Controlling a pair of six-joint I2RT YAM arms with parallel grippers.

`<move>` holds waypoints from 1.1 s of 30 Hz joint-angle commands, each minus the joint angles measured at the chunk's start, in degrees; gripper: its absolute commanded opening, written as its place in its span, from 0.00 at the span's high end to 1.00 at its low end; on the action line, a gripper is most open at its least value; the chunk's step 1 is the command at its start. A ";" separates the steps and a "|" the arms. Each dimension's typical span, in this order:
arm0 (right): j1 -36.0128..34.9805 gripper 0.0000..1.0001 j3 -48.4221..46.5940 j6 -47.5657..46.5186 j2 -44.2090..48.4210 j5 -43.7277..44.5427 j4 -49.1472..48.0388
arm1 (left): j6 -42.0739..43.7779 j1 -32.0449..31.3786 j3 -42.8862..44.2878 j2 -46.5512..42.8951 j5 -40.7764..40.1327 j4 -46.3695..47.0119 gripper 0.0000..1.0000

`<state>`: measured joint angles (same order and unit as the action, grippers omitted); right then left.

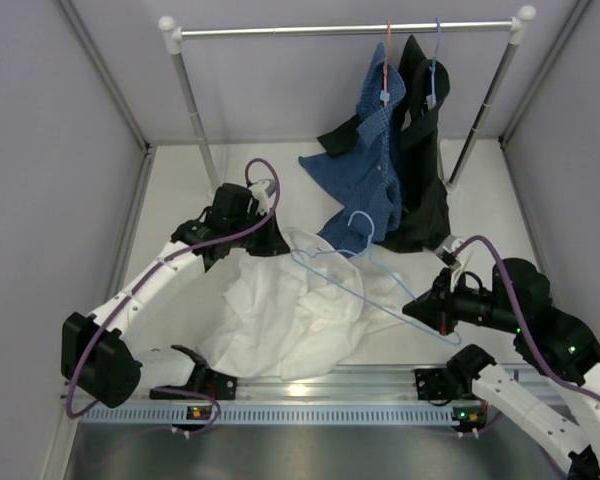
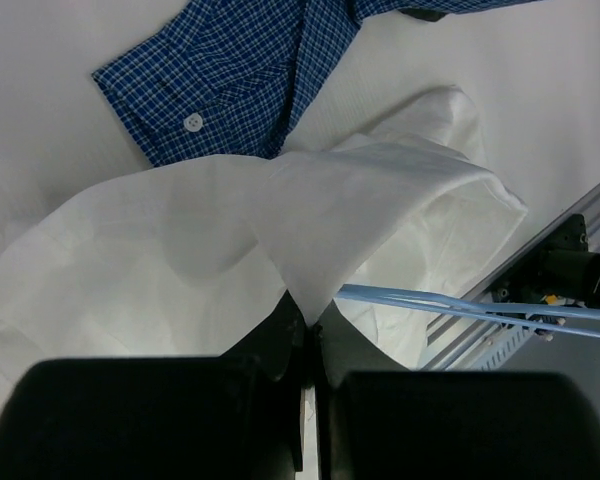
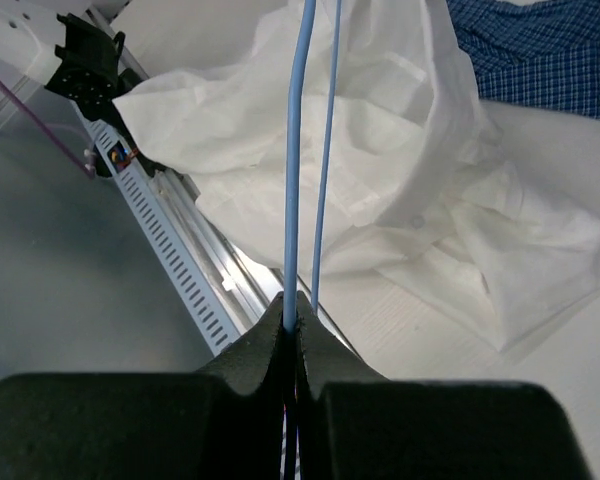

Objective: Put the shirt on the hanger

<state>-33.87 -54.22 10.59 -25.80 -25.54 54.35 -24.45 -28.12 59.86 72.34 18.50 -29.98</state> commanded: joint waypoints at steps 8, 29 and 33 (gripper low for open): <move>0.82 1.00 1.13 5.05 -7.76 2.07 -11.98 | -0.34 -2.91 0.96 -4.30 4.97 -0.16 1.00; -2.08 1.00 3.68 7.86 -15.07 -25.28 -42.03 | 12.85 -8.97 34.45 -2.90 2.93 -27.77 1.00; -5.76 1.00 6.32 12.70 -13.49 -9.48 -51.34 | 10.57 -11.25 40.75 -3.61 6.47 -27.59 1.00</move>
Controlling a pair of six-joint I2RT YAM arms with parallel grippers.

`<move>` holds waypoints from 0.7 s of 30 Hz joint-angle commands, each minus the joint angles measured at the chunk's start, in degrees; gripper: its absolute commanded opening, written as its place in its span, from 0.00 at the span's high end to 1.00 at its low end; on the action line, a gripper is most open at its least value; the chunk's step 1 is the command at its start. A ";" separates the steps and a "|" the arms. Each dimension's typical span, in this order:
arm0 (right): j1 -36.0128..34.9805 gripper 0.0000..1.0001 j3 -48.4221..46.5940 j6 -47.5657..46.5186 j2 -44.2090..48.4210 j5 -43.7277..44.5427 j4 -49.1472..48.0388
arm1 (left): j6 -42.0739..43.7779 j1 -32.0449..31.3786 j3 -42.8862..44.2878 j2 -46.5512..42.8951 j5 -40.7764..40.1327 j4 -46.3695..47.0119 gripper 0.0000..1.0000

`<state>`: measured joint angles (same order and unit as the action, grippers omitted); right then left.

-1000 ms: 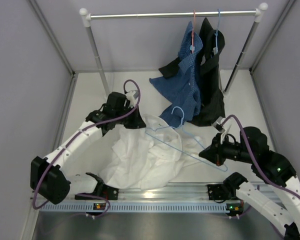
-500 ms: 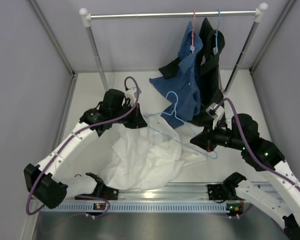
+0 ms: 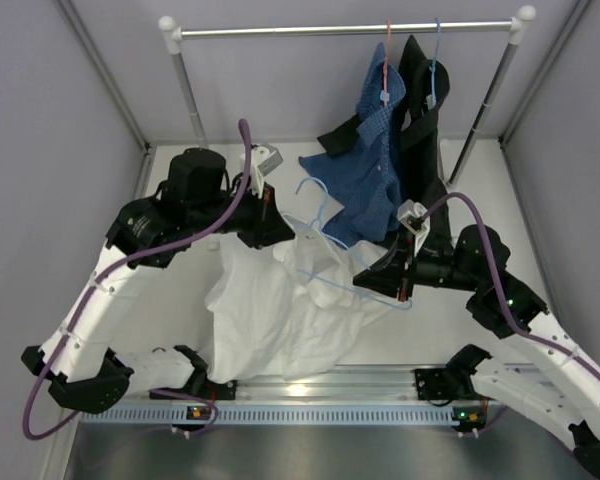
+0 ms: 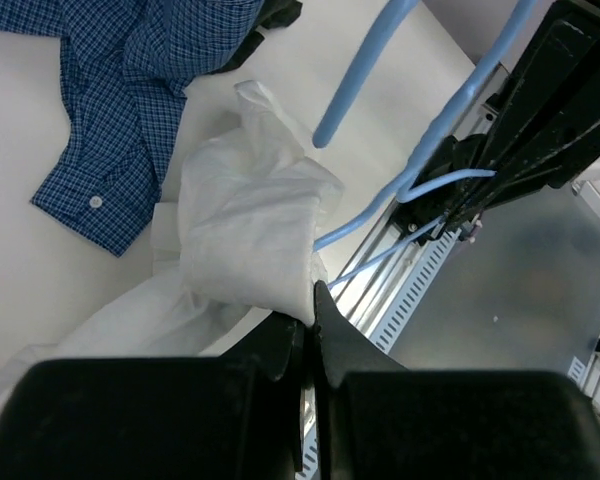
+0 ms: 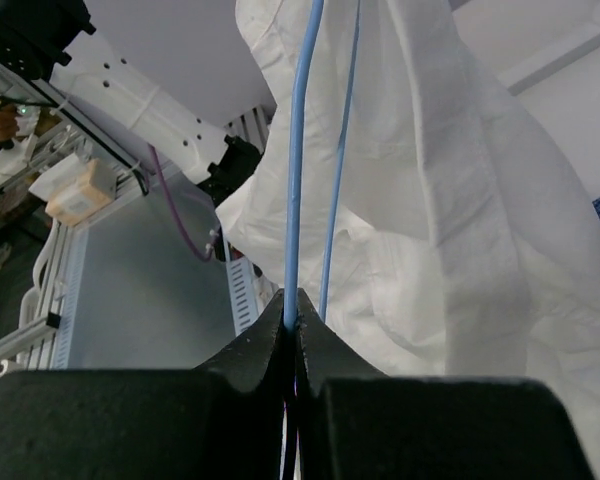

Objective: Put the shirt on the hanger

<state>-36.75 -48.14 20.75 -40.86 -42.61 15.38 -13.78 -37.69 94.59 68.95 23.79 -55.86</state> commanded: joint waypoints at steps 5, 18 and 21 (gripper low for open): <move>-8.67 1.00 -9.67 -2.03 -2.11 10.62 -11.51 | -0.46 -1.68 25.26 3.46 4.58 -1.71 1.00; -17.04 1.00 3.30 -4.15 2.98 22.49 -14.75 | 1.47 -2.47 -2.99 1.99 5.55 3.38 1.00; -16.95 1.00 9.37 -3.62 3.86 21.69 -19.40 | 3.76 -4.75 -5.72 0.58 6.00 3.38 1.00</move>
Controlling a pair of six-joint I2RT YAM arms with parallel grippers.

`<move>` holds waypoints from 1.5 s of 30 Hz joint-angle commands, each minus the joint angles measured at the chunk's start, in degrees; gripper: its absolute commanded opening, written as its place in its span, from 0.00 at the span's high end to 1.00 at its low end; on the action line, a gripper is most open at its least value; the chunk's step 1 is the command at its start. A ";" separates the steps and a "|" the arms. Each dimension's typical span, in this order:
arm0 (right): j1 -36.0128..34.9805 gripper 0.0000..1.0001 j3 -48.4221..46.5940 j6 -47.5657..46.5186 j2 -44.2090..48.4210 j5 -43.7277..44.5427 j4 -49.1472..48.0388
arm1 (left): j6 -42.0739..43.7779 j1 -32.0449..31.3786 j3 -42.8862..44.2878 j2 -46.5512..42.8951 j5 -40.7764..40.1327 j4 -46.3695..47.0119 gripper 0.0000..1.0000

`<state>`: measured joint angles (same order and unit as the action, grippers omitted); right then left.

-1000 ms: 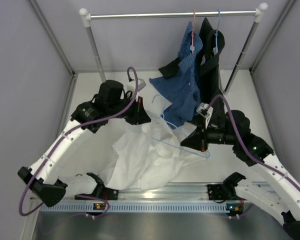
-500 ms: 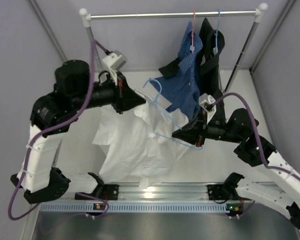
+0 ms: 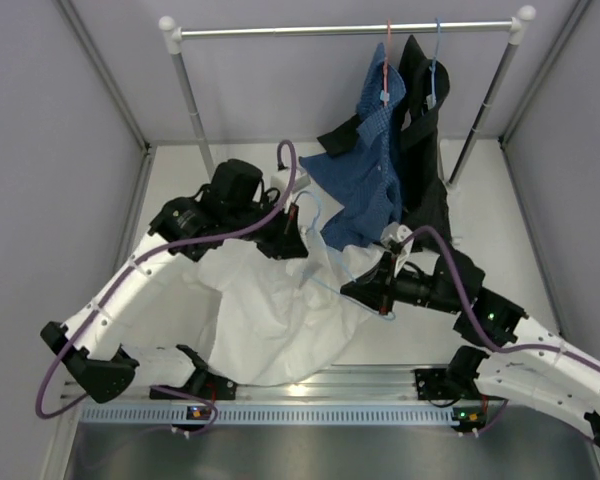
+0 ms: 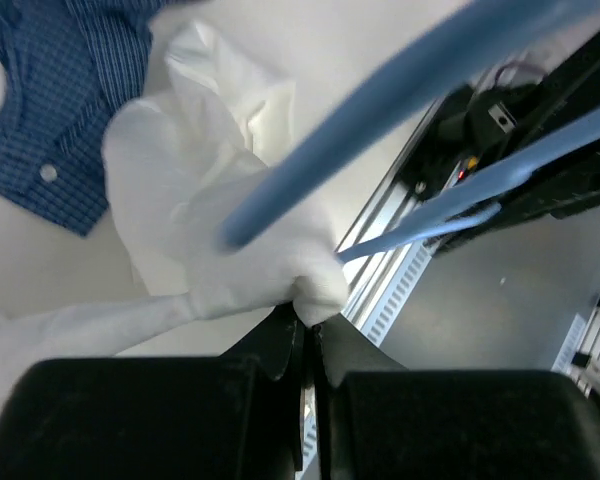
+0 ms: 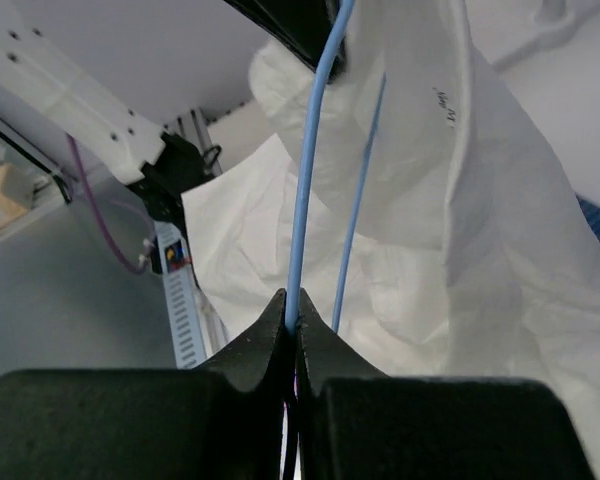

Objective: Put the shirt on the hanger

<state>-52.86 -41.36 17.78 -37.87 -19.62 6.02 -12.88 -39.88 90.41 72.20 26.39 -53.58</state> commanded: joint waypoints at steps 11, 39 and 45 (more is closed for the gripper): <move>-1.02 1.00 13.85 4.19 -2.47 -3.50 -25.61 | 4.10 -4.77 -4.63 -6.37 -6.40 0.85 1.00; -5.23 1.00 22.55 6.39 -5.11 7.31 -52.77 | 14.09 -9.25 -0.06 -10.67 -8.47 -2.40 0.02; -5.15 1.00 23.96 6.30 -3.09 7.49 -54.01 | 24.90 -9.25 2.49 -13.05 -14.76 1.08 0.02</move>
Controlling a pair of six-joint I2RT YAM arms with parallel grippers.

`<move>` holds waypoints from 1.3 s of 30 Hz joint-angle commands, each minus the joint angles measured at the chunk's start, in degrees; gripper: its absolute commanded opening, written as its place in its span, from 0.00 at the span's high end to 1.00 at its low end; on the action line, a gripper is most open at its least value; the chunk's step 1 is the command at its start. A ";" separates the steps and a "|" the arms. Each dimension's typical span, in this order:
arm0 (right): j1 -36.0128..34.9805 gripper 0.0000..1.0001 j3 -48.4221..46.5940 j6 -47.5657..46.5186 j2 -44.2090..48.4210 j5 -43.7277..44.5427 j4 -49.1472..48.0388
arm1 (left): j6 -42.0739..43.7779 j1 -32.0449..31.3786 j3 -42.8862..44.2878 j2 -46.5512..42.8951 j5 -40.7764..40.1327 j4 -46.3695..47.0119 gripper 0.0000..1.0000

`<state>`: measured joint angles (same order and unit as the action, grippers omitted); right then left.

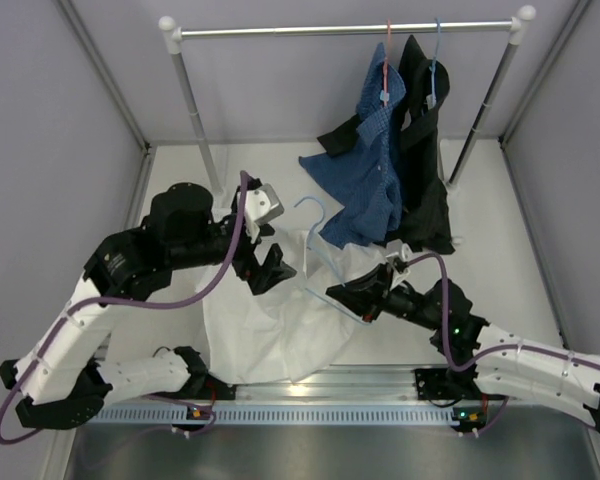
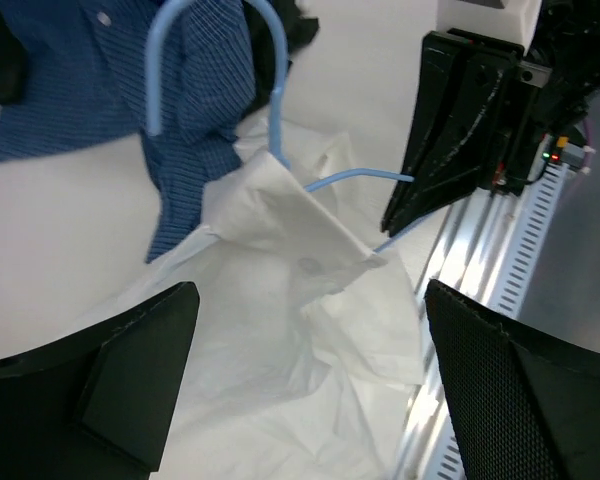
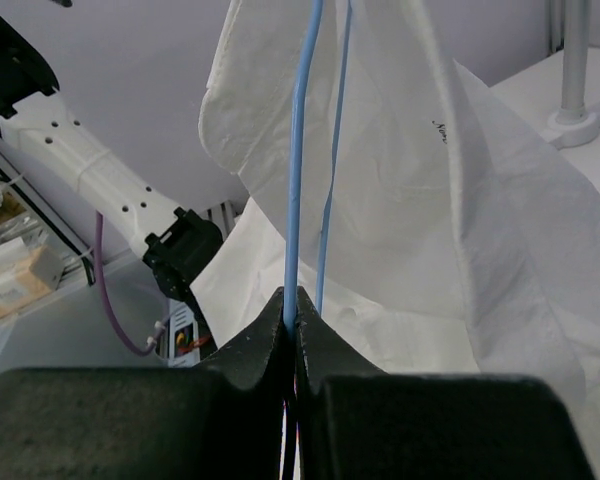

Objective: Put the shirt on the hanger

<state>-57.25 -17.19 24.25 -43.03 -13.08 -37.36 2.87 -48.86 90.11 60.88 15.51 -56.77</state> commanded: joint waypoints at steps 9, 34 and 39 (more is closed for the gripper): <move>-0.84 1.00 1.28 -1.92 6.02 -1.50 -6.59 | 25.24 -0.18 -0.55 1.07 6.89 13.62 0.02; -0.84 1.00 -2.32 -12.73 19.55 -8.45 17.76 | 27.97 5.71 4.11 8.11 28.52 -0.61 0.02; -0.84 1.00 -3.81 -14.85 21.23 -8.28 22.24 | 27.01 5.71 3.59 7.76 28.79 -0.62 0.02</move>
<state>-57.28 -16.60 12.36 -23.16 -20.27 -16.38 29.12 -43.31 92.92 69.17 41.39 -56.55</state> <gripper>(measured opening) 0.003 0.983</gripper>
